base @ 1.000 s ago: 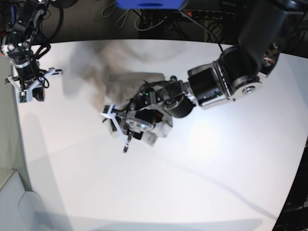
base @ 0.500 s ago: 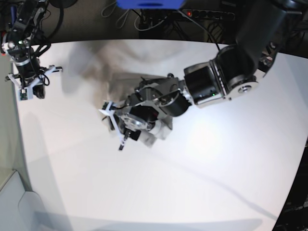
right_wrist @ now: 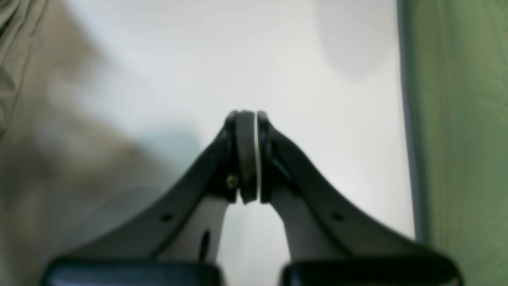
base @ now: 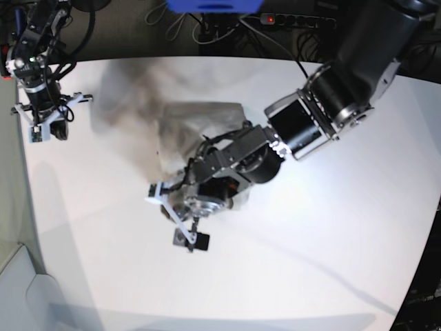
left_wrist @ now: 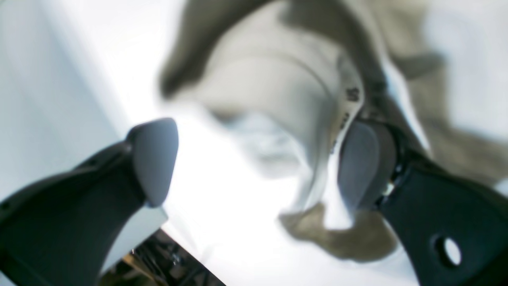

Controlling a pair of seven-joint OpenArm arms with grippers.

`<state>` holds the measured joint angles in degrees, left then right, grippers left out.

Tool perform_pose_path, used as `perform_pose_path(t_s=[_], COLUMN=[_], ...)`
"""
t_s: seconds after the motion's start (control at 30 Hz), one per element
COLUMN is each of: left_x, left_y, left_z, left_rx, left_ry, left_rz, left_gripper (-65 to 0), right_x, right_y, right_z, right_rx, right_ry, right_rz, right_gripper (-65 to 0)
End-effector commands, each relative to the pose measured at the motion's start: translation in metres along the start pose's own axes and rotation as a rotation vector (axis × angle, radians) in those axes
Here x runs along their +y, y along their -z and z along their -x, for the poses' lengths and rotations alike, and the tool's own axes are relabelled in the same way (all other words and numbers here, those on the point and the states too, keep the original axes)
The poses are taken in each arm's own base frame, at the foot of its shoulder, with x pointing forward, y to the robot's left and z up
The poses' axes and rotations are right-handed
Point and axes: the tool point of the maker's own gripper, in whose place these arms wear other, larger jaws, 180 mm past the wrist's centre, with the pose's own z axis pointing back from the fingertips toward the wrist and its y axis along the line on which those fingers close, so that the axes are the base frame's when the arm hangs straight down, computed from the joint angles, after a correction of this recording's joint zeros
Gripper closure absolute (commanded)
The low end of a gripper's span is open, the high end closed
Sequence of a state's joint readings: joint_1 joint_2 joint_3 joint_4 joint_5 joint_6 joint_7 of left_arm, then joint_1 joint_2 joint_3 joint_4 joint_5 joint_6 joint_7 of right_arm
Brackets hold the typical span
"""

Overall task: Layout the t-shirt on the table in an organized manner, then fold the t-shirt properly
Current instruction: 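Fold the grasped edge over the bundle with the left gripper and release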

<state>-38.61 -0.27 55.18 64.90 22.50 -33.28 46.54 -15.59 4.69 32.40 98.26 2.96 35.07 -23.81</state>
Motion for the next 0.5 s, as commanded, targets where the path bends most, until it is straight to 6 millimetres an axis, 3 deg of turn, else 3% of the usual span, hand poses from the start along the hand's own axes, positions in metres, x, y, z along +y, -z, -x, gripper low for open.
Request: perform_pose_path(t_s=[0.0, 0.2, 0.37, 0.47], left_x=[0.036, 0.067, 0.071, 0.079], left_y=[-0.011, -0.023, -0.025, -0.028], left_z=[-0.003, 0.009, 0.012, 0.019], left_rx=[-0.008, -0.027, -0.030, -0.026], left_ry=[-0.015, -0.127, -0.144, -0.182], left_rz=[-0.083, -0.141, -0.150, -0.164], left_gripper=[-60.1, -60.2, -60.2, -60.2], right_x=[-0.004, -0.003, -0.003, 0.008], right_y=[-0.002, -0.002, 0.000, 0.003], right_z=[-0.016, -0.016, -0.017, -0.019], right_rx=[-0.055, -0.056, -0.060, -0.062], right_ry=[-0.011, -0.010, -0.006, -0.016], right_rz=[0.005, 0.003, 0.001, -0.028], right_gripper=[0.0, 0.0, 0.0, 0.0])
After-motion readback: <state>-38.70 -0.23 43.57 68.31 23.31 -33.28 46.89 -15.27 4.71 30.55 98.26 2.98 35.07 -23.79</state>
